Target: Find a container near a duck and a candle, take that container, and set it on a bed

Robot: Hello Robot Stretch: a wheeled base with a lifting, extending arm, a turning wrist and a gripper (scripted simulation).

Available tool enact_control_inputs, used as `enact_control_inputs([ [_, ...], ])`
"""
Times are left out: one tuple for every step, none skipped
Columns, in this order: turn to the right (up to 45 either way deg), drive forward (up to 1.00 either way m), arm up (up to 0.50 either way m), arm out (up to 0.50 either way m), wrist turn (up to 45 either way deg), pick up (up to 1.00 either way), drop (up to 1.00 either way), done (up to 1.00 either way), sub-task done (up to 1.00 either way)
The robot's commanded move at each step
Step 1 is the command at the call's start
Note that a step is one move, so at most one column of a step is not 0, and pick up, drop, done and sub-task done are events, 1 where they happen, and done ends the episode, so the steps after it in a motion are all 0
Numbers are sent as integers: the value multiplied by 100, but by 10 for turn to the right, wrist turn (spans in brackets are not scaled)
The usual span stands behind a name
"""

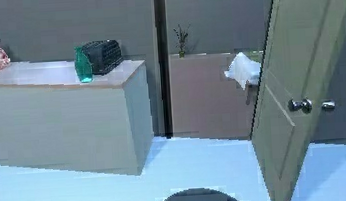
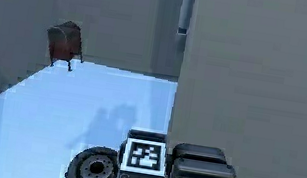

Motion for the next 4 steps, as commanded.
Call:
enact_control_inputs([
  [0, 60, 0, 0, 0, 0, 0, 0, 0],
  [240, 0, 0, 0, 0, 0, 0, 0, 0],
  [0, 100, 0, 0, 0, 0, 0, 0, 0],
  [30, 0, 0, 0, 0, 0, 0, 0, 0],
])
